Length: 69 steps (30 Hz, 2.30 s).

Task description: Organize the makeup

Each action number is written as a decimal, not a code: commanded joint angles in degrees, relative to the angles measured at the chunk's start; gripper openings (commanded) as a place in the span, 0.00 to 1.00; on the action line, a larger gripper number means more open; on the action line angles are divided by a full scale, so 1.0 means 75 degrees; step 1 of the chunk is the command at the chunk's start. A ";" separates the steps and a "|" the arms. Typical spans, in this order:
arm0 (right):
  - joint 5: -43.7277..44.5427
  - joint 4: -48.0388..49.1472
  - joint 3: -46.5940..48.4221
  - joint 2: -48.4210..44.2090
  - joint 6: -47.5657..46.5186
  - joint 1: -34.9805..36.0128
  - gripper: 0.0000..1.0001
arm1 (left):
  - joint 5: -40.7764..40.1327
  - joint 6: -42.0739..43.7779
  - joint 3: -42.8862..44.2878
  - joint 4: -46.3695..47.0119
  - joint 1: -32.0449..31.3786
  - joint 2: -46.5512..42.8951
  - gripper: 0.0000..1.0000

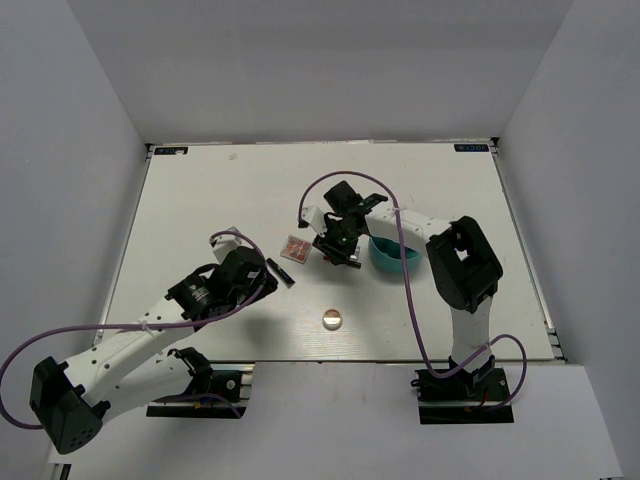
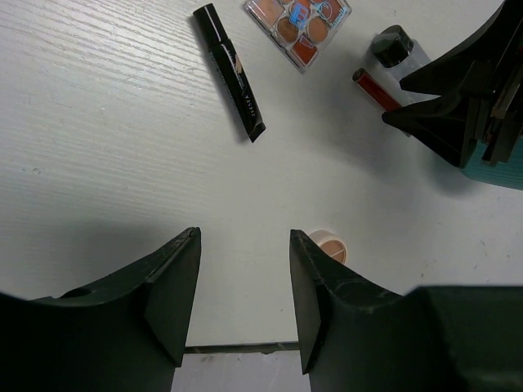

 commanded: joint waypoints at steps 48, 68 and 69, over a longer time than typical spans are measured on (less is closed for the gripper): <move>0.1304 0.1036 -0.0462 -0.0250 -0.0159 0.0438 0.54 | -0.0066 -0.0054 0.0065 0.0017 -0.0013 -0.0009 0.57; 0.1691 0.1153 -0.0649 0.0101 0.0029 0.0730 0.53 | -0.0066 -0.0042 0.0136 -0.0006 -0.0013 0.0050 0.57; 0.1714 0.1165 -0.0719 0.0113 0.0040 0.0730 0.53 | -0.0089 -0.0053 0.0124 -0.0018 -0.0013 0.0027 0.57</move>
